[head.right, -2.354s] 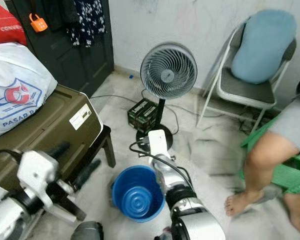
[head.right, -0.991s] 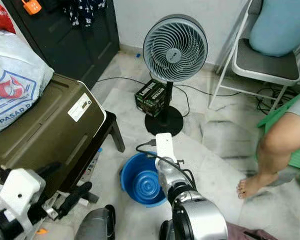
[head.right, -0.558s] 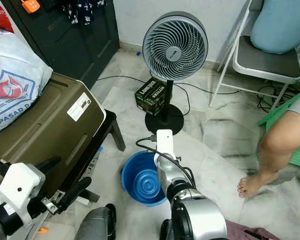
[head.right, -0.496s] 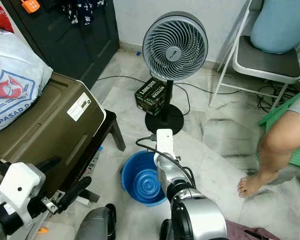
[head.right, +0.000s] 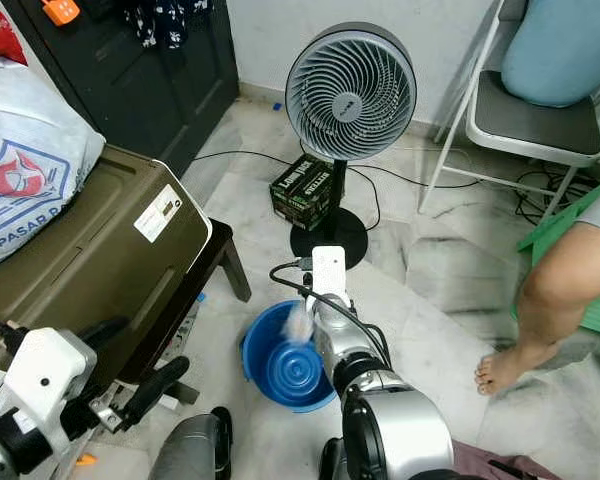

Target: Clean up the room

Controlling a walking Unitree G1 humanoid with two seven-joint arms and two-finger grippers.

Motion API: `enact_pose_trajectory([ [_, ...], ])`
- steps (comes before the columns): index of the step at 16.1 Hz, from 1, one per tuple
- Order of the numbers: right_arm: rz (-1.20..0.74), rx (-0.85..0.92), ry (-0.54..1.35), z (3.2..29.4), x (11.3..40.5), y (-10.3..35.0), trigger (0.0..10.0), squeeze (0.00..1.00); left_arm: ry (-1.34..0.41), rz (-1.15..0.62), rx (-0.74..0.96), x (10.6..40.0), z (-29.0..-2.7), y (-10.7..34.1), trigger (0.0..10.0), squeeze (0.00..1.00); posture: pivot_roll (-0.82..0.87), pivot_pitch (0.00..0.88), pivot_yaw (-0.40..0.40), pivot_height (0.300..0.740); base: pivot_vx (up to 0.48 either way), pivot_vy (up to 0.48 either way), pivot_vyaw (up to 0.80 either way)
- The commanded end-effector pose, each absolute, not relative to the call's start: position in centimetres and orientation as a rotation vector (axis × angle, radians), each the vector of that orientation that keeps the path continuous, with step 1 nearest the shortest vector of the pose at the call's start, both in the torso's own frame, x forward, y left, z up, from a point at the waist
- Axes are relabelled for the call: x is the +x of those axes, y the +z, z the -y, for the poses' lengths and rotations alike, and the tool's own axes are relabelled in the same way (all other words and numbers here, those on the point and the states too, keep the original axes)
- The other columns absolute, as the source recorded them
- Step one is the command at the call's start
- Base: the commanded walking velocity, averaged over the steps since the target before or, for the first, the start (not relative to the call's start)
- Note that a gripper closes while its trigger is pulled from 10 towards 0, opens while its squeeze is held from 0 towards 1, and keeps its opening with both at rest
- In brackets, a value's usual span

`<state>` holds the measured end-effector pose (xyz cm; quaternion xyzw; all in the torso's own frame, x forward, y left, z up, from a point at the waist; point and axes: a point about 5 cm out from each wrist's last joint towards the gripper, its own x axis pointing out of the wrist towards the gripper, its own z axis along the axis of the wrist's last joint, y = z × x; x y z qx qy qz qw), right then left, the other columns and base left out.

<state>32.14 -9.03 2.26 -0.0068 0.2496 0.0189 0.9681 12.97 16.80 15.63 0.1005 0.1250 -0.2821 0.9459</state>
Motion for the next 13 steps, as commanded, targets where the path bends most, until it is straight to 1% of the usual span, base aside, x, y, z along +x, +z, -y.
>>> enact_pose_trajectory([
  [1, -0.503, 0.008, 0.047, 8.7, 32.2, 2.4, 10.0, 1.0, -0.571, -0.266, 0.211, 13.0, -16.8, 15.4, 10.0, 0.0, 0.31, 0.183, 0.019, 0.74, 0.0, 0.0, 0.0],
  [3, -0.489, 0.052, 0.084, 8.2, 32.4, 2.7, 10.0, 1.0, -0.57, -0.256, 0.213, 13.3, -16.8, 15.4, 10.0, 0.0, 0.3, 0.179, 0.018, 0.74, 0.0, 0.0, 0.0],
  [5, -0.436, 0.08, 0.205, 7.4, 32.7, 3.5, 10.0, 1.0, -0.558, -0.223, 0.211, 14.4, -16.6, 15.2, 10.0, 0.0, 0.24, 0.142, 0.006, 0.74, 0.0, 0.0, 0.0],
  [6, -0.397, 0.065, 0.27, 7.2, 32.7, 4.0, 10.0, 1.0, -0.552, -0.202, 0.206, 14.9, -16.5, 15.1, 10.0, 0.0, 0.21, 0.126, 0.003, 0.74, 0.0, 0.0, 0.0],
  [7, -0.368, 0.069, 0.342, 7.2, 32.5, 4.3, 10.0, 1.0, -0.546, -0.173, 0.195, 15.9, -16.1, 14.8, 10.0, 0.0, 0.17, 0.104, -0.001, 0.74, 0.0, 0.0, 0.0],
  [9, -0.245, -0.009, 0.456, 8.5, 31.1, 5.8, 10.0, 1.0, -0.544, -0.129, 0.167, 17.6, -15.2, 14.5, 10.0, 0.0, 0.11, 0.071, -0.002, 0.74, 0.0, 0.0, 0.0],
  [11, -0.236, -0.048, 0.486, 10.4, 28.8, 6.3, 10.0, 1.0, -0.533, -0.1, 0.162, 18.9, -14.9, 14.2, 10.0, 0.0, 0.05, 0.04, 0.005, 0.74, 0.0, 0.0, 0.0],
  [12, -0.243, -0.099, 0.519, 11.6, 26.7, 6.2, 10.0, 1.0, -0.517, -0.085, 0.156, 19.8, -14.8, 13.8, 10.0, 0.0, 0.0, 0.018, 0.018, 0.74, 0.0, 0.0, 0.0],
  [13, -0.239, -0.121, 0.523, 12.6, 25.9, 6.4, 10.0, 1.0, -0.518, -0.071, 0.156, 20.5, -14.5, 13.7, 10.0, 0.0, -0.03, 0.002, 0.025, 0.74, 0.0, 0.0, 0.0],
])
